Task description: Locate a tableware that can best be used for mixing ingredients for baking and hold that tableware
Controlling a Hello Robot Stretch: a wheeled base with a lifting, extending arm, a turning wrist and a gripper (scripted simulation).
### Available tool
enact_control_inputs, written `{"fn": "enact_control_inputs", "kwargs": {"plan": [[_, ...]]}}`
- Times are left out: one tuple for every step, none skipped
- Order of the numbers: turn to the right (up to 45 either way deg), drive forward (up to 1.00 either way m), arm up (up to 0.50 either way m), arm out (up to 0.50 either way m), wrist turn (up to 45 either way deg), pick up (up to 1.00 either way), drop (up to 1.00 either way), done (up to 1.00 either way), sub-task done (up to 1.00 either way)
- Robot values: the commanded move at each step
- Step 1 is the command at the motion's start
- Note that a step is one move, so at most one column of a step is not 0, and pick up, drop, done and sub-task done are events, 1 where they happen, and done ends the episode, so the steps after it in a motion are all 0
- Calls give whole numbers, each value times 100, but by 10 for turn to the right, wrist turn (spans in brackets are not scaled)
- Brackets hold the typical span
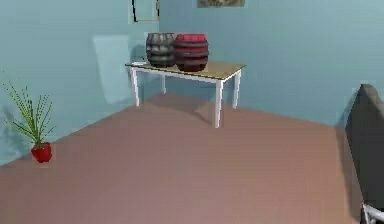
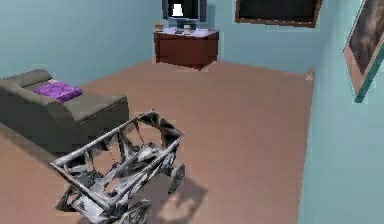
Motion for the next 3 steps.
{"fn": "enact_control_inputs", "kwargs": {"plan": [[-450,0,0,0,0,0,0,0,0],[-150,0,0,0,0,0,0,0,0],[0,30,0,0,0,0,0,0,0]]}}
